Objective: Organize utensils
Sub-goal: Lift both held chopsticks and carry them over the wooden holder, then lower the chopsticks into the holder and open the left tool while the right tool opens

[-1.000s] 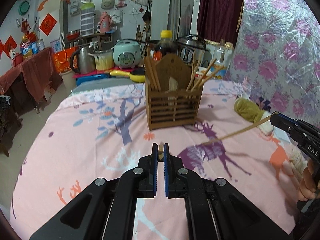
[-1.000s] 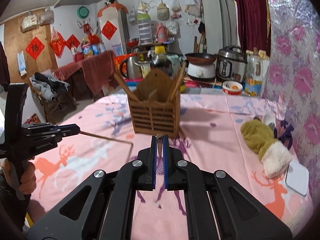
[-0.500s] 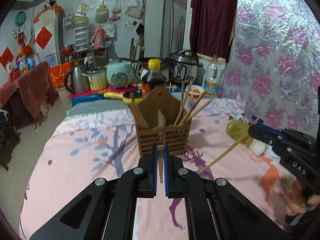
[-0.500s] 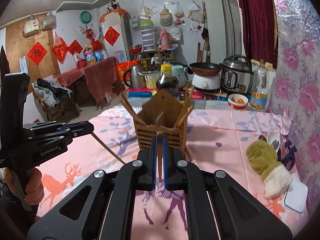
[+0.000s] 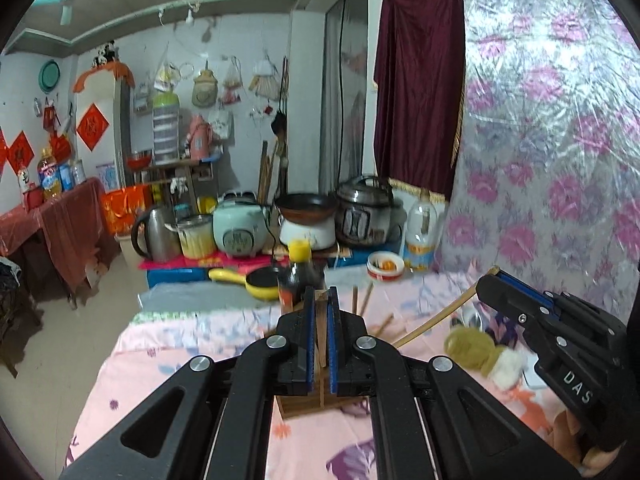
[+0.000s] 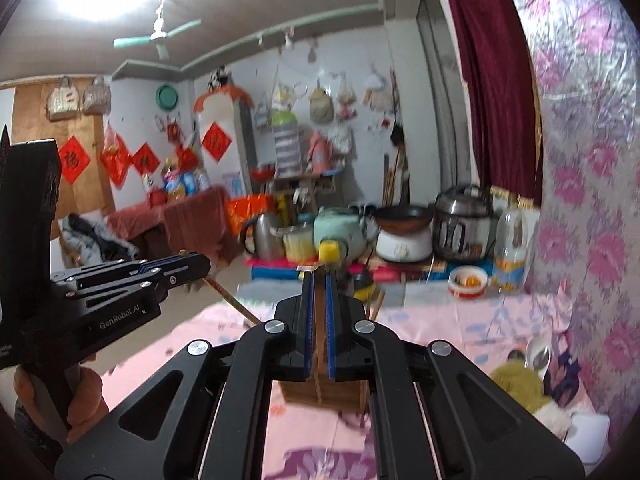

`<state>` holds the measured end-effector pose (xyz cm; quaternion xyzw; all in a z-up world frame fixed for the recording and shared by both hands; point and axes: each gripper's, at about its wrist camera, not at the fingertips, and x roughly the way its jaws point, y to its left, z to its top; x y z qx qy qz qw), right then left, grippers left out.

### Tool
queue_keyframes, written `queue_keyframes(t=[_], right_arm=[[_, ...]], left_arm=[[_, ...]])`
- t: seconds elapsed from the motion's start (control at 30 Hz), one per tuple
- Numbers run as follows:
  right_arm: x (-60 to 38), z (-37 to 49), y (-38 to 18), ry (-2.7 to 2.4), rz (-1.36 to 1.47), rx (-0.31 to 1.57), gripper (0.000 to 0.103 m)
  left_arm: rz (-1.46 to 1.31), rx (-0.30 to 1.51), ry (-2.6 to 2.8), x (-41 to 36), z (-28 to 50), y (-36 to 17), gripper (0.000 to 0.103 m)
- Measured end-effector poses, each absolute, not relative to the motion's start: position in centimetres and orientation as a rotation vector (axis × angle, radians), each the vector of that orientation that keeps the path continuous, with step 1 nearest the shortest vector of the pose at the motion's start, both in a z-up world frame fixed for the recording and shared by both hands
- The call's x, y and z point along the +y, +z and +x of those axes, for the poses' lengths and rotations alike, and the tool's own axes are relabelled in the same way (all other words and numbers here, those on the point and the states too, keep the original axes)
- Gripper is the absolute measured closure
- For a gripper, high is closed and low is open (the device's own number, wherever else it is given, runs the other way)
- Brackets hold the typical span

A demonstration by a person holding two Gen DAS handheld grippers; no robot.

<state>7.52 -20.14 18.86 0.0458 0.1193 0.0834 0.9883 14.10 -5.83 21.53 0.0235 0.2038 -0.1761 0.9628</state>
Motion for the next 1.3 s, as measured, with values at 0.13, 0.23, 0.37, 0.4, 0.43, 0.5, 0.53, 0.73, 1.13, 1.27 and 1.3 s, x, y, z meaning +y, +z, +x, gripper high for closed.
queue_keyframes(t=[0.13, 0.23, 0.37, 0.4, 0.43, 0.5, 0.53, 0.73, 1.13, 1.27, 1.3], right_arm=[[-19.6, 9.1, 19.0, 0.132, 0.097, 0.2, 0.097], [-19.5, 10.4, 18.7, 0.126, 0.107, 0.2, 0.097], [-19.9, 12.5, 17.6, 0.129, 0.133, 0.214, 0.097], [-19.9, 12.9, 17.4, 0.13, 0.138, 0.216, 0.097], [-19.9, 13.2, 17.2, 0.13, 0.141, 0.218, 0.097], [-20.0, 14.1, 16.9, 0.132, 0.148, 0.225, 0.097], [-20.0, 14.6, 16.7, 0.133, 0.149, 0.227, 0.097], [-20.1, 17.0, 15.4, 0.126, 0.158, 0.243, 0.097], [-21.6, 20.8, 11.8, 0.129, 0.211, 0.414, 0.089], [-21.6, 20.2, 12.0, 0.125, 0.204, 0.402, 0.082], [-21.3, 20.0, 12.2, 0.122, 0.198, 0.4, 0.078]], left_arm=[[0.032, 0.393, -0.329, -6.0, 15.7, 21.6, 0.097], [0.026, 0.385, -0.301, -6.1, 17.0, 21.0, 0.097], [0.012, 0.386, -0.27, -5.9, 18.6, 19.6, 0.097], [0.004, 0.395, -0.272, -5.9, 19.2, 19.1, 0.097], [-0.003, 0.405, -0.271, -5.8, 19.7, 18.7, 0.097], [-0.018, 0.423, -0.27, -5.5, 20.6, 18.1, 0.097], [-0.027, 0.435, -0.27, -5.3, 21.1, 17.7, 0.097], [-0.04, 0.491, -0.28, -5.0, 22.9, 15.8, 0.097], [-0.105, 0.577, -0.257, -3.1, 24.8, 13.6, 0.056], [-0.118, 0.56, -0.234, -2.3, 24.3, 14.0, 0.041], [-0.117, 0.557, -0.229, -2.2, 24.2, 14.2, 0.036]])
